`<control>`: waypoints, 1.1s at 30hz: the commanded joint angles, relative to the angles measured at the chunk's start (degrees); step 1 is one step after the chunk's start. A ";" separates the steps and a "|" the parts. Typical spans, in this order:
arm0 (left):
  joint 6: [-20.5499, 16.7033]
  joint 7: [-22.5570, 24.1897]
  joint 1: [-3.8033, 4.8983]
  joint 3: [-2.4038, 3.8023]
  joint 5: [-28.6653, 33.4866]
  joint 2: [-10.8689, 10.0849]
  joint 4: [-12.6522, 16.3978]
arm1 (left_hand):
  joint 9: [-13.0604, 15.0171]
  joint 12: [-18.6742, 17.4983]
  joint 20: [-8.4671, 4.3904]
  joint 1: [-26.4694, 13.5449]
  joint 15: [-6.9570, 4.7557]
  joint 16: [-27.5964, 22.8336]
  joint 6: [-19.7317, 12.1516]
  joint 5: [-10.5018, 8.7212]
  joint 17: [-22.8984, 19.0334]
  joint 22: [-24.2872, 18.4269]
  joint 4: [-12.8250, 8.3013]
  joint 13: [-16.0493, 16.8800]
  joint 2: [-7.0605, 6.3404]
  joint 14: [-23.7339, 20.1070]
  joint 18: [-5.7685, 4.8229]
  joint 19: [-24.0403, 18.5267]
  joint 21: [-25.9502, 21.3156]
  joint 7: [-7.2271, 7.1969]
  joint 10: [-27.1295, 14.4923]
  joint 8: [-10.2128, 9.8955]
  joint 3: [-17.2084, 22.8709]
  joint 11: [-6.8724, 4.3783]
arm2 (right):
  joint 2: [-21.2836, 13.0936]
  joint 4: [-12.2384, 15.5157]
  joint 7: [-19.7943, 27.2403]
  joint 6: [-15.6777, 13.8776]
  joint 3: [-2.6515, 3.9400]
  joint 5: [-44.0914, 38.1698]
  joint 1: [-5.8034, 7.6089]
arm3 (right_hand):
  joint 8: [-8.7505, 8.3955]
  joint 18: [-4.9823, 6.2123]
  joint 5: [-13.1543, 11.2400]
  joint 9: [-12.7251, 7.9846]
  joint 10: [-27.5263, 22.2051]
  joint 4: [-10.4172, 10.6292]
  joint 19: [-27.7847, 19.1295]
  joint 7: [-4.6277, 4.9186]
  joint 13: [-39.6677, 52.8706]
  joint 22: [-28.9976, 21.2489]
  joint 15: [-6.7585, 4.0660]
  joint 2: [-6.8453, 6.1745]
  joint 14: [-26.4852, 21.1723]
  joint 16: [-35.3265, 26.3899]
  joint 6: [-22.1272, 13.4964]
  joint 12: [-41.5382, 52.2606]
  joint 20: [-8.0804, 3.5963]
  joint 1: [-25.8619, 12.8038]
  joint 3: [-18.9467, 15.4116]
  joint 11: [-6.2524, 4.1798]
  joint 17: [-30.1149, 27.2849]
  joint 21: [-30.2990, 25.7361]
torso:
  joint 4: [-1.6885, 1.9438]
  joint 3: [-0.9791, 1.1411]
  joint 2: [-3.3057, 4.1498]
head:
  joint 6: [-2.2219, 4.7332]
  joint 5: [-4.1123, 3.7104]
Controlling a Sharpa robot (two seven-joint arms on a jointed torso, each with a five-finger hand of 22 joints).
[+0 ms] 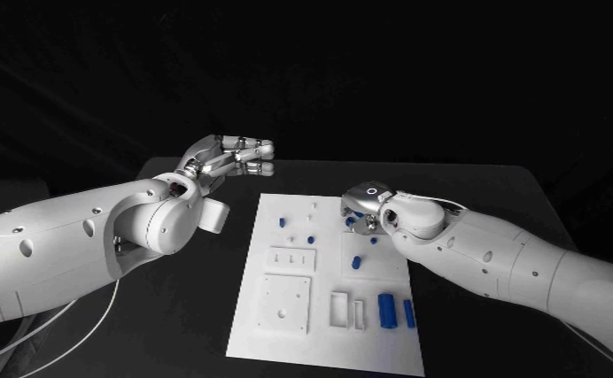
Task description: Assemble the parts on the task board
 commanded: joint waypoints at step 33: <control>2.06 0.05 0.17 0.06 -0.20 0.17 -0.36 | 0.06 0.09 -0.18 -0.68 0.18 0.37 -0.02 0.29 -0.01 -0.34 -0.51 0.08 0.09 0.03 -0.63 -0.26 0.53 -0.09 -0.13 0.07 0.27 0.08 | 0.21 -0.25 -1.49 -3.67 0.03 -1.34 -0.31 | 0.21 -0.55 -5.01 0.14 10.14 0.29 0.34 -0.74 0.12 7.14 -1.96 1.22 -0.40 0.39 5.66 0.20 -2.09 -0.52 7.51 -2.53 0.59 5.61 | 0.28 0.29 1.15 | 0.85 -0.03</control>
